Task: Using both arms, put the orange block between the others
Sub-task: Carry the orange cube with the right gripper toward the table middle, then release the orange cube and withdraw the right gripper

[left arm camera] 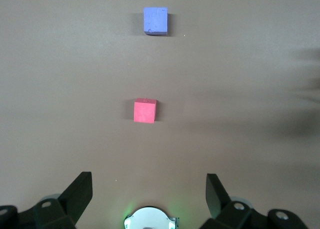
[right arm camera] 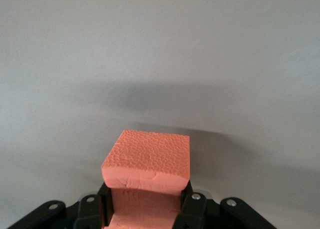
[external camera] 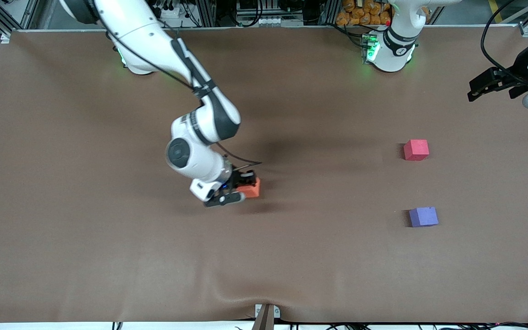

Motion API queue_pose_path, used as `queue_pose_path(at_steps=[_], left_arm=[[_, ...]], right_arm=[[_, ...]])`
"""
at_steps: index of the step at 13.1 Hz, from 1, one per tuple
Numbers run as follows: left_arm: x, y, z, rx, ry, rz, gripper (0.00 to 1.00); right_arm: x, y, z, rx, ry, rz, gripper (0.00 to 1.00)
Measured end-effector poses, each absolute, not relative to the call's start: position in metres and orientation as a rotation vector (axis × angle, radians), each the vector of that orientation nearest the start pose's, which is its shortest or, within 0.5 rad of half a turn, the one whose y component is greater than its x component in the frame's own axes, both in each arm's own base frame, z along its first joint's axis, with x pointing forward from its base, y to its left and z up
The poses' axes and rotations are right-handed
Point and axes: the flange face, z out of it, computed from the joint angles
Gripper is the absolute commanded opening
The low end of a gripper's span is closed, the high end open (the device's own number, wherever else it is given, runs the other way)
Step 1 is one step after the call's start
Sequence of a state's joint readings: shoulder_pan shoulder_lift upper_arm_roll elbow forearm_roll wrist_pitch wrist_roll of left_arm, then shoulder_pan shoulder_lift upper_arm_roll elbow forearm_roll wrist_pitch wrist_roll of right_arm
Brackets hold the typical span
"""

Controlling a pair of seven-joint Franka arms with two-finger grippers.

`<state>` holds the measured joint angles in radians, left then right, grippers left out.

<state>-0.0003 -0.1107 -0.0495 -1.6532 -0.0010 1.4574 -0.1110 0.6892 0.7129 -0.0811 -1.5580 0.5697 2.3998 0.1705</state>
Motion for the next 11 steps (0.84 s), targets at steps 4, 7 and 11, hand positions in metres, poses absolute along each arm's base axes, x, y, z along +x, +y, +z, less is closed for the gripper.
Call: queue_pose_path(at_steps=[4,7,11], left_arm=[[0.507,-0.027,0.633,-3.125,-0.097,0.140,1.00],[0.507,-0.027,0.631,-3.125,-0.097,0.147,1.00],[0.512,-0.028,0.619,-3.122,-0.092,0.181,1.00]], right_arm=[[0.548,0.466,0.213,-2.766,0.006,0.012,0.57],[0.544,0.470,0.207,-2.770,0.001,0.019,1.00],[0.550,0.467,0.213,-2.765,0.009,-0.002,1.00]])
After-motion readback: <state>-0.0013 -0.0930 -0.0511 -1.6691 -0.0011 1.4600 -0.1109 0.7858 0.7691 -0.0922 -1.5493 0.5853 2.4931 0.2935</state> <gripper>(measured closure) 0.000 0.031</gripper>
